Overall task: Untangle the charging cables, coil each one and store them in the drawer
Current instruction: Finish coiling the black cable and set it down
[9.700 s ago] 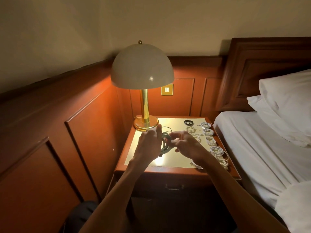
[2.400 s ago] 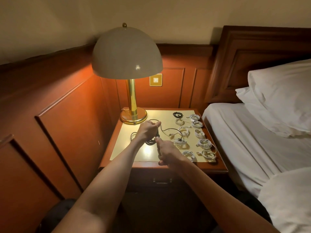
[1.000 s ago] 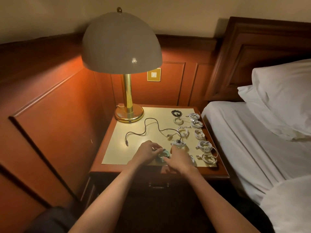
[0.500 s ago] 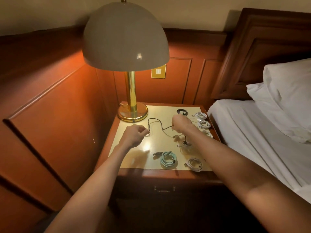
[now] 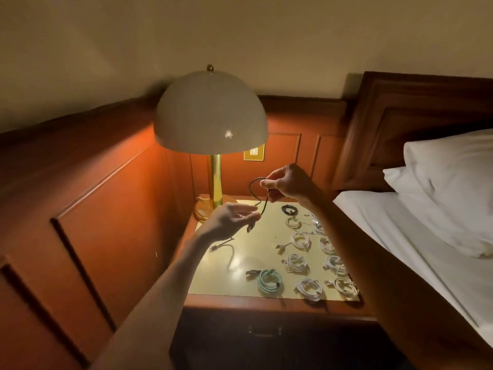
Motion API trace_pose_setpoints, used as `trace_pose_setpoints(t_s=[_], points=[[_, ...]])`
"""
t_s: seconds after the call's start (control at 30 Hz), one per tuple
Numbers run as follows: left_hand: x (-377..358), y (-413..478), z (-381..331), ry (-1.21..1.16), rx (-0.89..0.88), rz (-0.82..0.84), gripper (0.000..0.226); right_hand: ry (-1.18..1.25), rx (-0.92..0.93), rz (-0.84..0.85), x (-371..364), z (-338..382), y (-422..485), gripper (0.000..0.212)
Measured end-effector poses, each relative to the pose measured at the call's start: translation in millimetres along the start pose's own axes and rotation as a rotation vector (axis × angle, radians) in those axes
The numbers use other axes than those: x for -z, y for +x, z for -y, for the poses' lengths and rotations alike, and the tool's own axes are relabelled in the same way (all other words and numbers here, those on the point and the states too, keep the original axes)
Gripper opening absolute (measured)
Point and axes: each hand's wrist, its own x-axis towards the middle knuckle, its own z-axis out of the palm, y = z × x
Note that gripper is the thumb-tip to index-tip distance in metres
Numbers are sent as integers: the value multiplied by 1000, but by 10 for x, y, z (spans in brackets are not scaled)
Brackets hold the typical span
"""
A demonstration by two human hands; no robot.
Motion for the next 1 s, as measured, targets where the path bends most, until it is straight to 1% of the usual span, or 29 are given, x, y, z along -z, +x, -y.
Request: trace_pose_setpoints(t_s=[0.07, 0.1, 0.2, 0.27, 0.3, 0.37, 0.43, 0.47, 0.5, 0.57, 0.6, 0.67, 0.77, 0.8, 0.87, 0.93, 1.0], points=[[143, -156, -134, 73, -64, 115, 29, 106, -7, -8, -16, 123, -163, 19], [220, -247, -200, 88, -66, 152, 24, 174, -14, 4, -29, 195, -252, 18], [474, -573, -393, 76, -34, 193, 20, 339, 10, 65, -79, 452, -494, 13], [639, -821, -518, -1, 4, 164, 20, 416, 47, 78, -103, 647, -627, 16], [721, -942, -587, -35, 12, 119, 20, 472, 55, 81, -107, 752, -690, 21], [895, -1154, -738, -88, -1, 9, 19, 587, 65, 98, -114, 946, -792, 35], [1023, -1335, -912, -153, -27, -48, 19, 669, 81, 145, -126, 1096, -843, 51], [1059, -1413, -1011, -187, -44, -59, 19, 669, 106, 173, -134, 1162, -846, 53], [1080, -1482, -1093, -214, -59, -66, 19, 641, 145, 205, -140, 1235, -859, 49], [1099, -1607, -1252, -271, -86, -95, 20, 538, 237, 284, -131, 1357, -908, 26], [1109, -1658, -1316, -311, -101, -119, 21, 490, 272, 324, -122, 1398, -953, 19], [1131, -1763, -1404, -439, -114, -161, 22, 425, 307, 385, -90, 1431, -1059, 19], [1122, -1894, -1483, -672, -87, -187, 21, 351, 371, 424, 20, 1362, -1227, 19], [1099, -1925, -1490, -725, -73, -188, 21, 327, 404, 403, 66, 1331, -1271, 18], [1045, -1974, -1471, -756, -47, -161, 20, 243, 487, 268, 144, 1285, -1357, 16], [979, -2016, -1440, -716, -28, -109, 21, 179, 543, 141, 160, 1240, -1402, 14], [911, -2051, -1426, -664, -13, -58, 27, 112, 571, 38, 110, 1183, -1411, 15]])
